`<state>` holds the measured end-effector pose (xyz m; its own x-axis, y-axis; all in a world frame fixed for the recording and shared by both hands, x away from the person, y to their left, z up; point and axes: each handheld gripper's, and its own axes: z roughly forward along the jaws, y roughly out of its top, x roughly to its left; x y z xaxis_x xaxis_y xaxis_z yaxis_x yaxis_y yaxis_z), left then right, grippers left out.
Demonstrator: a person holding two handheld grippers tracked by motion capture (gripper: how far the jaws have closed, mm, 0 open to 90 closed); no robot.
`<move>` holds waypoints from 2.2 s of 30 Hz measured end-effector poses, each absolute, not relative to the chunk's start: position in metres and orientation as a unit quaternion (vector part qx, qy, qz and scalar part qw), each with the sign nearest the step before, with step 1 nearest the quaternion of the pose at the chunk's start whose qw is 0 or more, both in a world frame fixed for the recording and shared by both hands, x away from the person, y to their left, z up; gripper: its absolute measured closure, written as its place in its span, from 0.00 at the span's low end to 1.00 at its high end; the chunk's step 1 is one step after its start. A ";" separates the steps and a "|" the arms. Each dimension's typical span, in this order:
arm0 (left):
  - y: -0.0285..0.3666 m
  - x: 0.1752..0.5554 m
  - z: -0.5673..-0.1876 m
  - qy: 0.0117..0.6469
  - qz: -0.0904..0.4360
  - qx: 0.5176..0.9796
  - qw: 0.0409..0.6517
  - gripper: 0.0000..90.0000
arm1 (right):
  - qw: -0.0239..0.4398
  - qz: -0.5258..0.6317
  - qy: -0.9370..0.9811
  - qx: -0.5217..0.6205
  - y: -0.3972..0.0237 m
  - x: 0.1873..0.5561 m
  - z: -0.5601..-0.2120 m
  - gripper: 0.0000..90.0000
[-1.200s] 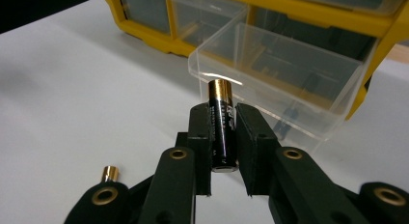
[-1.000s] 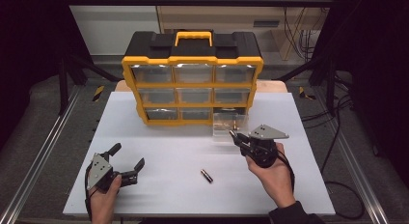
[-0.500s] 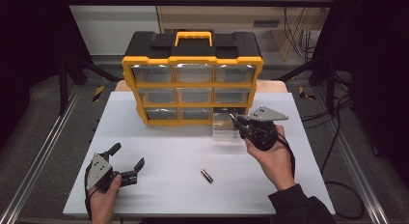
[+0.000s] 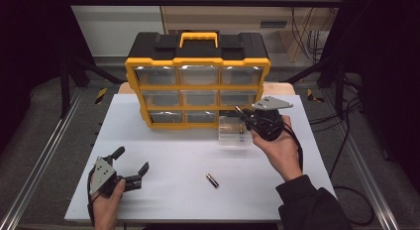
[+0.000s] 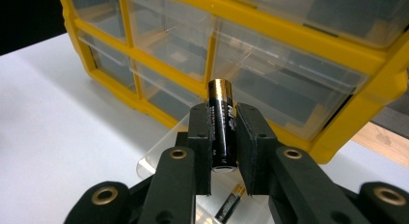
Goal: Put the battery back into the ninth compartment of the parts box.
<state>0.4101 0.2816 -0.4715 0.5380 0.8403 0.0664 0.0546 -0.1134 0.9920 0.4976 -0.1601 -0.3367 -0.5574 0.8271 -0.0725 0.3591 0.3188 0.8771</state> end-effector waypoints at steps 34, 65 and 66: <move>0.283 0.411 -0.471 0.338 0.341 0.661 0.577 0.00 | 0.246 0.388 0.802 0.382 -0.153 0.533 -0.337 0.85; 0.283 0.411 -0.471 0.337 0.341 0.661 0.577 0.00 | 0.231 0.362 0.814 0.391 -0.151 0.545 -0.349 0.85; 0.283 0.411 -0.471 0.337 0.341 0.661 0.577 0.01 | 0.231 0.362 0.814 0.390 -0.151 0.546 -0.349 0.85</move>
<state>0.4111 0.2831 -0.4710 0.5395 0.8397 0.0618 0.0520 -0.1066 0.9929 0.5455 -0.1513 -0.3493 -0.5882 0.8032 -0.0941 0.4688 0.4334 0.7697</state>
